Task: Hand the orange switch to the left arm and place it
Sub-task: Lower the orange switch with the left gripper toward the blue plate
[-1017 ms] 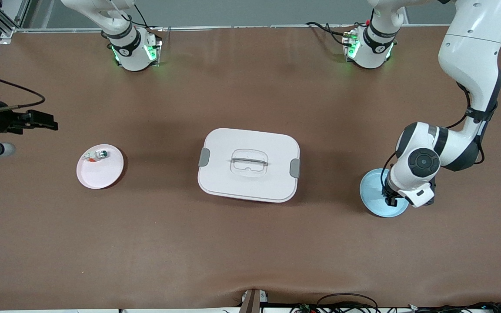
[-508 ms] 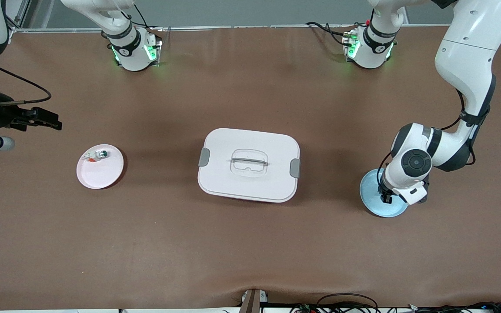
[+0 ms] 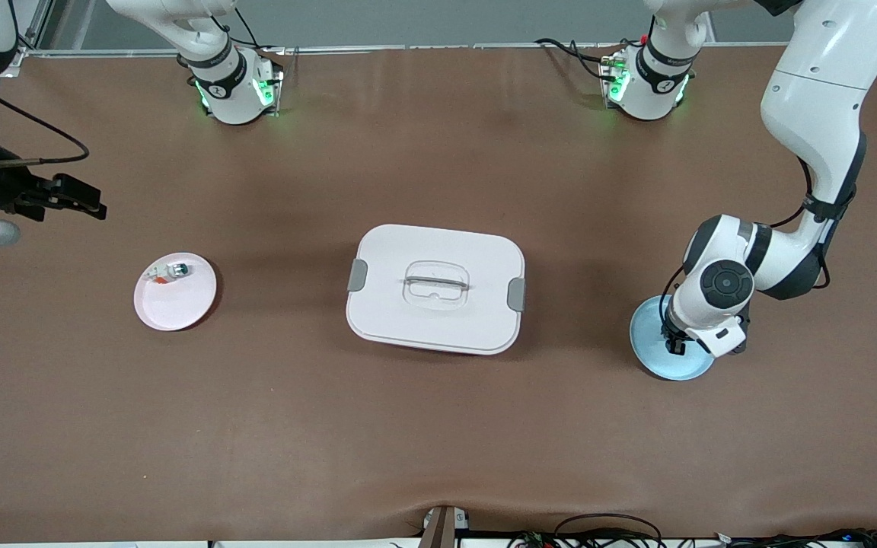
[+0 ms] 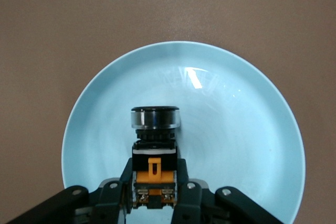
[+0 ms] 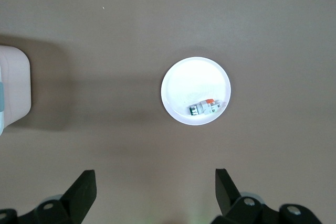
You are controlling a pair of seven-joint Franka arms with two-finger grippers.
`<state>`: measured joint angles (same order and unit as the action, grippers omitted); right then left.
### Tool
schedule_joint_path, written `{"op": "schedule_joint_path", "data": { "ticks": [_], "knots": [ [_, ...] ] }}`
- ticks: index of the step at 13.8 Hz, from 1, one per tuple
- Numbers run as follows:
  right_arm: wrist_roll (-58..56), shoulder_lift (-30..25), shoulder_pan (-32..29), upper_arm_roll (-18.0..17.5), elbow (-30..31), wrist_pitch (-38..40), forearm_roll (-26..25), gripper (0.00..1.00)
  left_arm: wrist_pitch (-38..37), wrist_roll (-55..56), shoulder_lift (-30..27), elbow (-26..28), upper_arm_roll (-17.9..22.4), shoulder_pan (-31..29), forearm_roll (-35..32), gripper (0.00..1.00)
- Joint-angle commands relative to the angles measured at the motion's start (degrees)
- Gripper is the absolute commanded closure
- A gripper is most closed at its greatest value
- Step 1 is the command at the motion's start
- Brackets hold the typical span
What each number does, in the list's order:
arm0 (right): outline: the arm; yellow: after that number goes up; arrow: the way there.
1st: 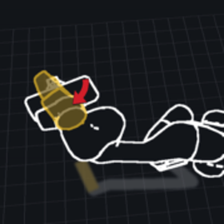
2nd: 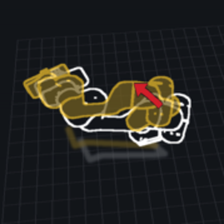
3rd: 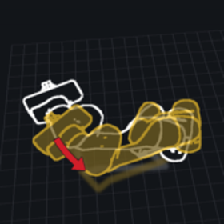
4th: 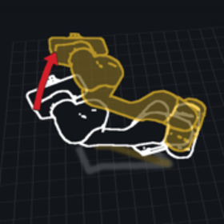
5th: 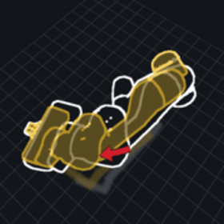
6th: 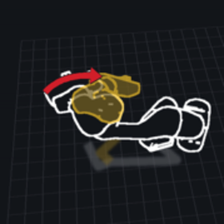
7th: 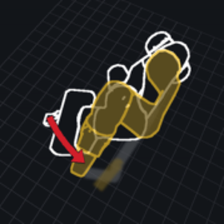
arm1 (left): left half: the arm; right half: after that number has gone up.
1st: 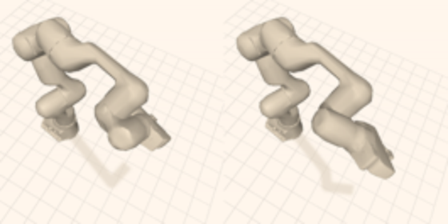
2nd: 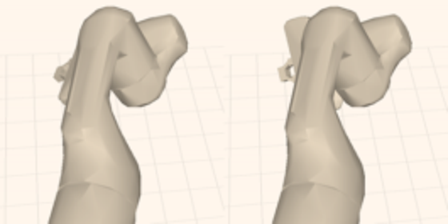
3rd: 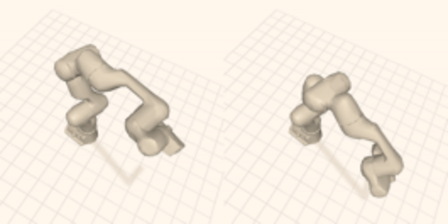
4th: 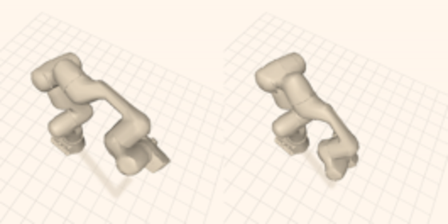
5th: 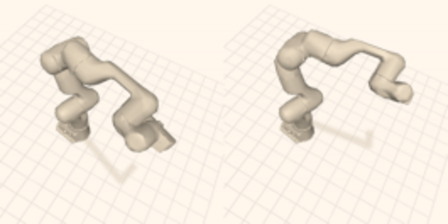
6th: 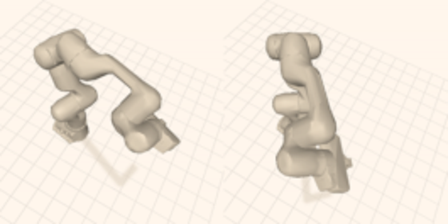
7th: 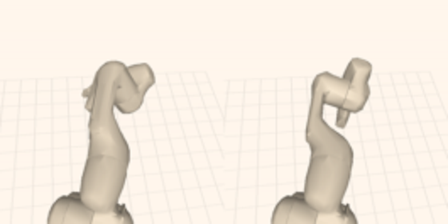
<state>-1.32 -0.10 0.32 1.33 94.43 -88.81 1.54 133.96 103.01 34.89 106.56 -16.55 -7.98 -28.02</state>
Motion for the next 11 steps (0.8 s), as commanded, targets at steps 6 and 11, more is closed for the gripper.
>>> {"op": "schedule_joint_path", "data": {
  "ticks": [6, 11],
  "knots": [
    [0.97, -6.39, 0.12, 0.08, 5.75, -2.67, 0.84, 0.00, 1.57, 0.53, -0.17, 0.05, -0.41, -0.46, -2.48, 0.00],
    [0.79, -7.02, 0.12, 0.17, 6.82, -2.69, 0.31, 0.00, 0.96, 0.44, -0.96, -0.39, -0.41, -0.63, -2.30, 0.00]
  ]
}}
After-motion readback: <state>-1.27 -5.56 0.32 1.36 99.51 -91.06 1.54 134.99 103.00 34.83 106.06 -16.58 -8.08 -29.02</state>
